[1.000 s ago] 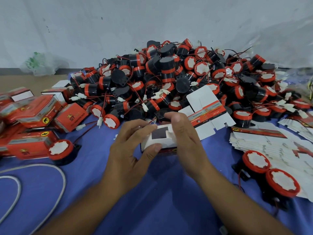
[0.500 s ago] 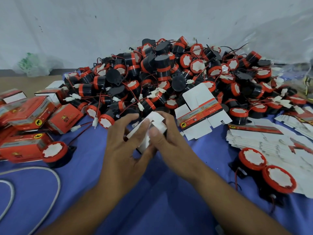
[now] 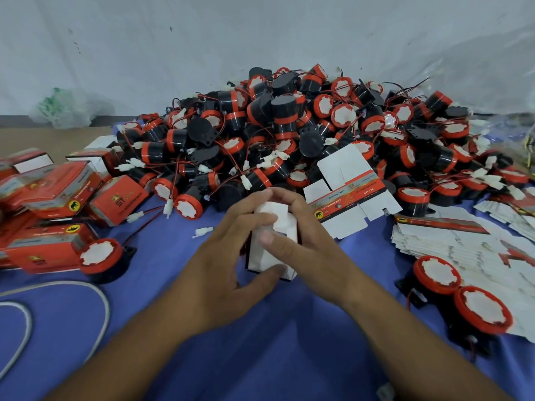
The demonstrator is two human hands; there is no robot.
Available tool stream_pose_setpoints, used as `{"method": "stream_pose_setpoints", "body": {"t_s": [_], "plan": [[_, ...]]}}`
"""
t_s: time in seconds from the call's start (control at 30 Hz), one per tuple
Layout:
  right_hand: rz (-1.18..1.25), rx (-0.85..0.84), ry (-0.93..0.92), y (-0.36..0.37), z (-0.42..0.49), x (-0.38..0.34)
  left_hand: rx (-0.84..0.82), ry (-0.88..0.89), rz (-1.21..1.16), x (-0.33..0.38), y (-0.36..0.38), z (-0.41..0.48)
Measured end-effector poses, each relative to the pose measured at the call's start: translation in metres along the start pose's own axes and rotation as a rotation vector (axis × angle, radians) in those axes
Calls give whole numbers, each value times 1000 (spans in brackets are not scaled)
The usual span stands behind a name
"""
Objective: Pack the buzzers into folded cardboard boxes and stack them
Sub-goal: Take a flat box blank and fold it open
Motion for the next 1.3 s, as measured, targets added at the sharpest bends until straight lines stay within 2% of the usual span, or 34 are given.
{"method": "stream_pose_setpoints", "body": {"t_s": [0.1, 0.27, 0.37, 0.47, 0.57, 0.67, 0.73, 0.83, 1.0, 1.13, 1.23, 1.3], "plan": [[-9, 96, 36, -4, 3, -1, 14, 38, 183, -2, -2, 4], [-22, 124, 100, 1, 3, 10, -141, 96, 182, -5, 3, 4], [83, 87, 99, 6, 4, 10, -63, 130, 251, -6, -3, 3], [312, 21, 114, 6, 6, 4, 141, 85, 237, -8, -16, 2], [274, -8, 108, 4, 6, 1, 244, 40, 275, -10, -22, -1], [363, -52, 90, 7, 4, -3, 296, 16, 303, -8, -21, 0], [367, -61, 86, 8, 3, -5, 303, -23, 296, -8, -18, 1], [218, 17, 111, 10, 4, 1, 220, -94, 280, -12, -12, 1], [11, 153, 16, 18, 2, 7, 171, -53, 218, -8, -7, 2], [137, 173, -26, 18, 2, 3, 249, -99, 218, -9, -12, -1], [188, 258, -48, 15, 1, 1, 302, -42, 236, -6, -13, -1], [209, 257, -61, 15, 1, 1, 327, -9, 244, -4, -11, 0]]}}
Point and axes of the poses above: each hand's wrist, its own z-axis towards the middle knuckle, its own y-axis out of the palm, x = y × z, the point moved 4 cm from there along z, towards the middle knuckle, and after that the axes turned 2 degrees about y, right-handed, at the moved point
